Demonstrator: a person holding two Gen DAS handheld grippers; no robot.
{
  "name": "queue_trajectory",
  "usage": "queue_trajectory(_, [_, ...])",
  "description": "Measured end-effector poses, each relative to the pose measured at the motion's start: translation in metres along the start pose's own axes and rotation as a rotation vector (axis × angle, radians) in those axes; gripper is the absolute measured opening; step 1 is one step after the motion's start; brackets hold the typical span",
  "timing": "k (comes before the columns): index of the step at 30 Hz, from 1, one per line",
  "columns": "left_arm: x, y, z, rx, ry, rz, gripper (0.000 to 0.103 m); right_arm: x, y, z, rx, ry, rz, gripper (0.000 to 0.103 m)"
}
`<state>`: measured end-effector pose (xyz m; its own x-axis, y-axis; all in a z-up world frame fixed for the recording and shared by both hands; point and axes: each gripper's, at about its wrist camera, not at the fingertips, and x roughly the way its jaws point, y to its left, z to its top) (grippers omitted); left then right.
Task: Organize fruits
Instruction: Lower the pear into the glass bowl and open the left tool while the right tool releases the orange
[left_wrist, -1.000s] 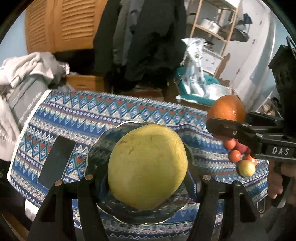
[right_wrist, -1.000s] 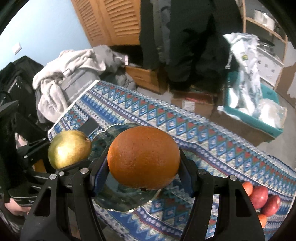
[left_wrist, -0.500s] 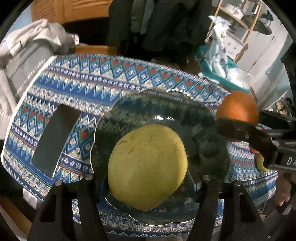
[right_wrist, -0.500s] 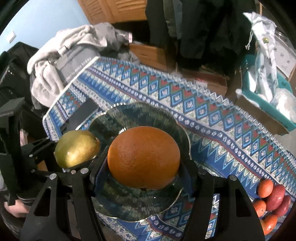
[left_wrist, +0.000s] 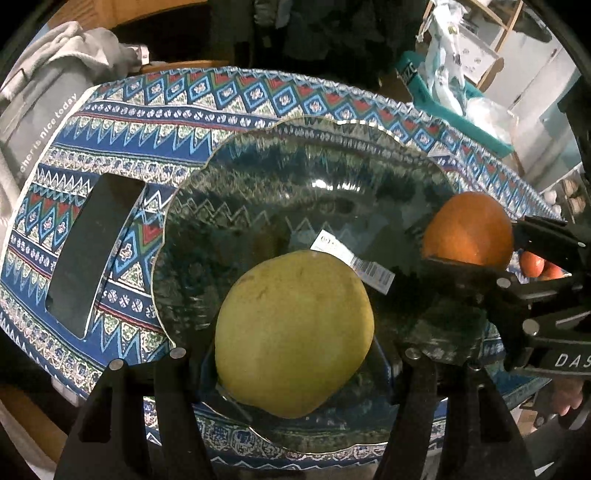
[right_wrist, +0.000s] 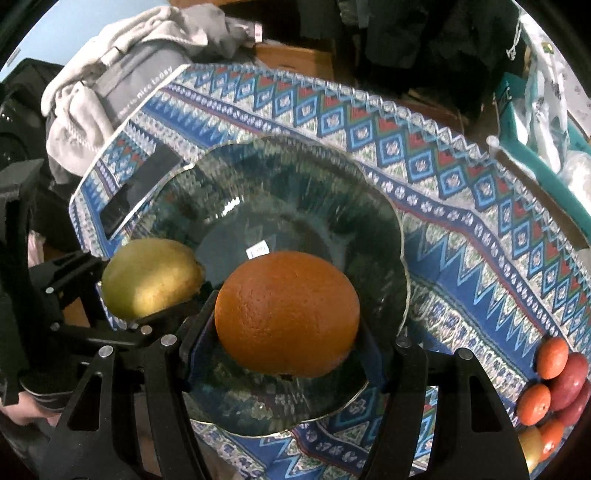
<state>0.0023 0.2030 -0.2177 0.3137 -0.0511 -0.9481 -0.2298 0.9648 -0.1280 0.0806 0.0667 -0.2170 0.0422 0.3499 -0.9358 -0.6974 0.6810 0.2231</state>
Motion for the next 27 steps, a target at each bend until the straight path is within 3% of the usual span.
queue_trajectory(13, [0.02, -0.001, -0.007, 0.0, 0.093, 0.019, 0.068, 0.018, 0.0, -0.009, -0.012, 0.054, 0.0, 0.067])
queue_trajectory(19, [0.009, -0.003, -0.006, 0.001, 0.069, 0.028, 0.075, 0.012, -0.001, -0.007, 0.006, 0.025, 0.026, 0.068])
queue_trajectory(27, [-0.013, -0.002, -0.004, 0.0, 0.029, 0.022, 0.075, -0.017, -0.005, -0.004, 0.031, -0.053, 0.026, 0.068])
